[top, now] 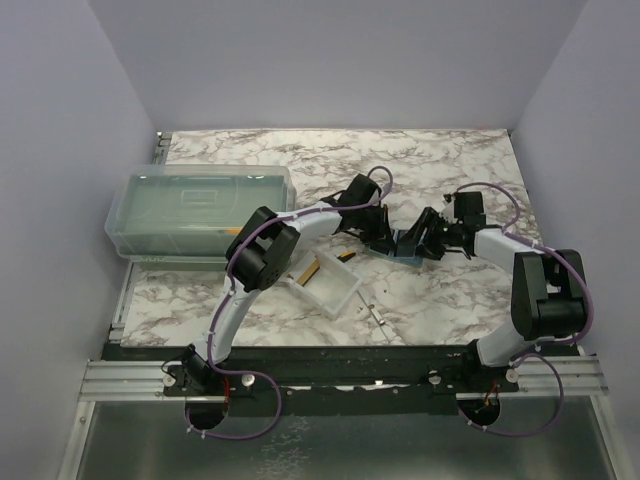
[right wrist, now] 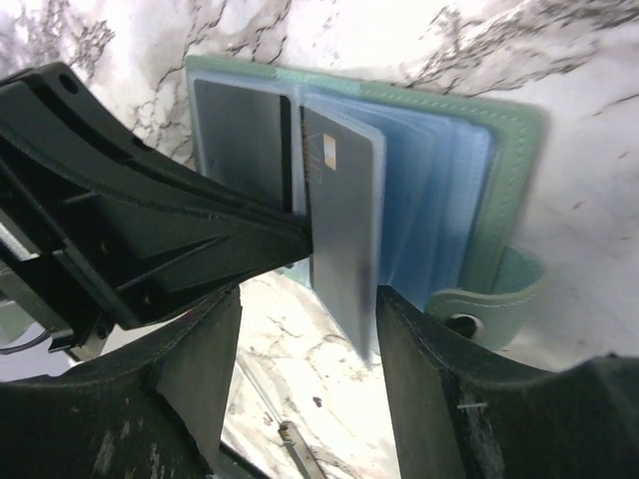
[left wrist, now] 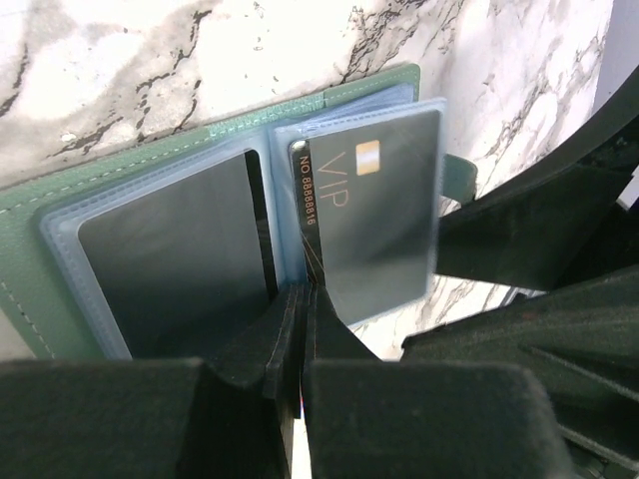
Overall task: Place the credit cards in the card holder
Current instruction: Turn over the card slot in the card holder.
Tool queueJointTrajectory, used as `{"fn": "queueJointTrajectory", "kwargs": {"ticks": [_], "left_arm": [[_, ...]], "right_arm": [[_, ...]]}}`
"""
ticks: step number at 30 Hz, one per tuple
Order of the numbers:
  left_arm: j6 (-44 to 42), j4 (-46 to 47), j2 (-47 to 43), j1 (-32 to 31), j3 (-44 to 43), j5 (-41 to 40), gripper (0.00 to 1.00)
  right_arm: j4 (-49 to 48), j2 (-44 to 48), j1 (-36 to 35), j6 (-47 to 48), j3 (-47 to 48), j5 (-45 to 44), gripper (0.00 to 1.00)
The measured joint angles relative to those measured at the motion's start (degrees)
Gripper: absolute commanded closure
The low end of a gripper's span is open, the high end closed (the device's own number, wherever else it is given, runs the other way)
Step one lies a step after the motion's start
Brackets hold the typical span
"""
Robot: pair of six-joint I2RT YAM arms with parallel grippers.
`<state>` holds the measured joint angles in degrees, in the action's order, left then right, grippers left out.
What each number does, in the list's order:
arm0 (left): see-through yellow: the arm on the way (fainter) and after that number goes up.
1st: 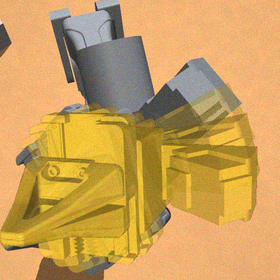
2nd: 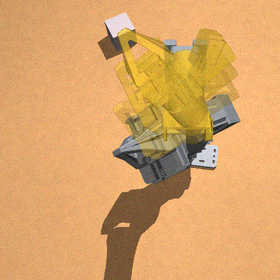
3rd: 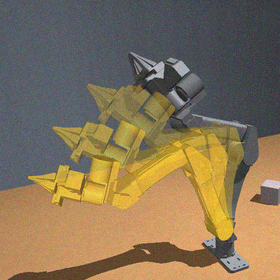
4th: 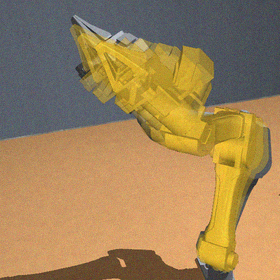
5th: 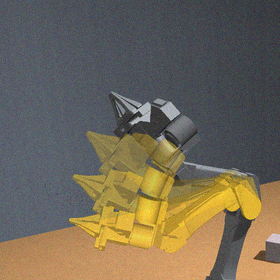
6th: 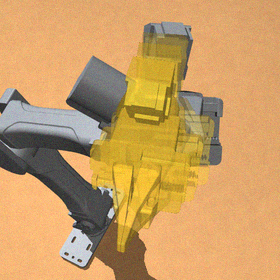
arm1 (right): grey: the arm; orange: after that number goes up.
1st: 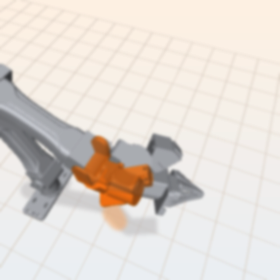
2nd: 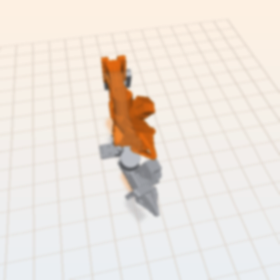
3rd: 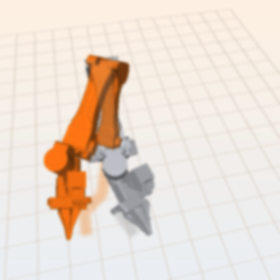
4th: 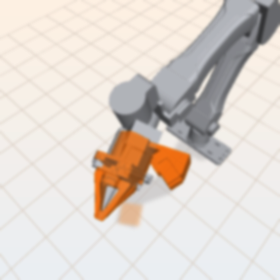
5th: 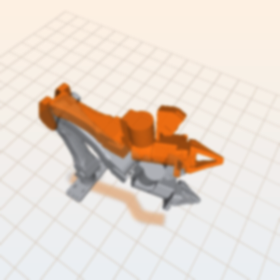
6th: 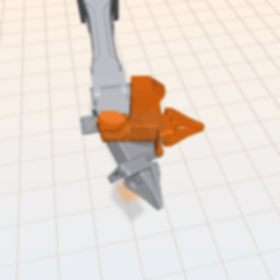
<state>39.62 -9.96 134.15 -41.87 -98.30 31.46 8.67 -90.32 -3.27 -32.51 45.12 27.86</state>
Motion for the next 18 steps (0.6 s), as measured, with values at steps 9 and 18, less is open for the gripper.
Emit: {"fn": "queueJointTrajectory", "kwargs": {"ticks": [9, 18], "left_arm": [[0.02, 0.44, -0.11, 0.02, 0.35, 0.04, 0.95], [-0.04, -0.59, -1.99, 0.35, 2.36, -0.20, 0.87]], "right_arm": [[-5.20, 1.31, -0.04, -4.20, -2.73, 5.20, 0.41], [-6.49, 1.29, -0.04, -4.59, -2.71, 6.99, 0.41]]}}
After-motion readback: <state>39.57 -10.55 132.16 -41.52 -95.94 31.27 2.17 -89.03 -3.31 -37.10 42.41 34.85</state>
